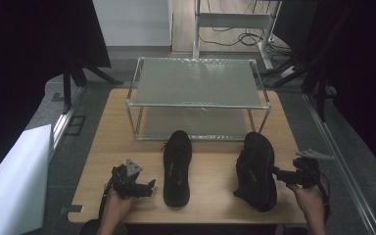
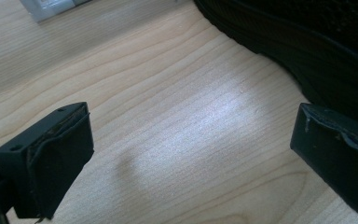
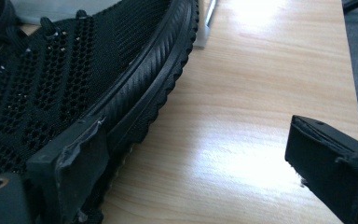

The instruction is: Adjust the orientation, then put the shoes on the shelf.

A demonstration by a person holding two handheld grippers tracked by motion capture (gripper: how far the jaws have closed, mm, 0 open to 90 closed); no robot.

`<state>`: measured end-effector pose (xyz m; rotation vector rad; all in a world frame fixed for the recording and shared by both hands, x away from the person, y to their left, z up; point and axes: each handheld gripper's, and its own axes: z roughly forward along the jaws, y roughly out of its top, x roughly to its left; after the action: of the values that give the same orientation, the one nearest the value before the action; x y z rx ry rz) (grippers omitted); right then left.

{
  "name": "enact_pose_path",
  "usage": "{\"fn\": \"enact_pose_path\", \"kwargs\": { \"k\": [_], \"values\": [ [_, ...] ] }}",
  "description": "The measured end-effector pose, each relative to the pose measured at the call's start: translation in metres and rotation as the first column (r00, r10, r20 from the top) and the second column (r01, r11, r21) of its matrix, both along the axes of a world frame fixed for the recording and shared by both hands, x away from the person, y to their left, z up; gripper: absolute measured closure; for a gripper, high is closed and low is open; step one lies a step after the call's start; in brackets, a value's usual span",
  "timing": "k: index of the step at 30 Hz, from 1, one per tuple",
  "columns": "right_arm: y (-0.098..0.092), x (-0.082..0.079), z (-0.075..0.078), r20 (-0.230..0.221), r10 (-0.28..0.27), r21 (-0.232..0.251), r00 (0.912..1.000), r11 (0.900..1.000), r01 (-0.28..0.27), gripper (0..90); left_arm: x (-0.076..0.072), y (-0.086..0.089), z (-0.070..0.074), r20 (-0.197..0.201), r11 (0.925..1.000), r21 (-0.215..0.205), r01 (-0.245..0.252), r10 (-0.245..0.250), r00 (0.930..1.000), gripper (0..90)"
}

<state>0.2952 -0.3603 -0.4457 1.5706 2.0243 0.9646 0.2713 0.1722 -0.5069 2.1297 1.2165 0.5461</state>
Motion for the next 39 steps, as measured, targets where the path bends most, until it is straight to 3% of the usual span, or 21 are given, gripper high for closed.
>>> {"fn": "enact_pose_path", "kwargs": {
  "k": [4,7,14,30,34,39],
  "values": [
    [-0.007,-0.002,-0.004,-0.011,-0.021,-0.006,0.9997,1.0,0.021,12.4,0.0,0.0,0.0,-0.001,1.0,0.001,0.001,-0.001,1.0,0.0],
    [-0.012,-0.002,-0.016,-0.033,-0.058,-0.051,0.9978,0.997,0.056,16.0,0.0,-0.001,-0.001,-0.004,1.0,-0.001,0.001,-0.001,1.0,0.0],
    [-0.02,0.003,-0.038,-0.092,-0.049,-0.007,0.9945,0.999,0.048,13.0,0.001,0.0,0.0,-0.014,1.0,-0.003,-0.005,0.005,0.9999,0.0],
    [-0.023,-0.009,-0.028,-0.032,-0.023,0.096,0.9992,0.995,0.026,9.1,0.0,0.0,0.01,-0.026,0.9961,-0.062,-0.062,0.06,0.9978,1.0],
    [-0.024,-0.012,-0.024,-0.014,-0.02,0.117,0.9997,0.993,0.021,8.2,0.001,-0.001,0.015,-0.036,0.9922,-0.094,-0.082,0.079,0.9962,1.4],
    [-0.024,-0.017,-0.02,0.009,-0.003,0.156,1.0,0.988,0.002,7.6,0.003,-0.007,0.027,-0.011,0.9875,-0.116,-0.106,0.105,0.9944,1.3]
  ]
}}
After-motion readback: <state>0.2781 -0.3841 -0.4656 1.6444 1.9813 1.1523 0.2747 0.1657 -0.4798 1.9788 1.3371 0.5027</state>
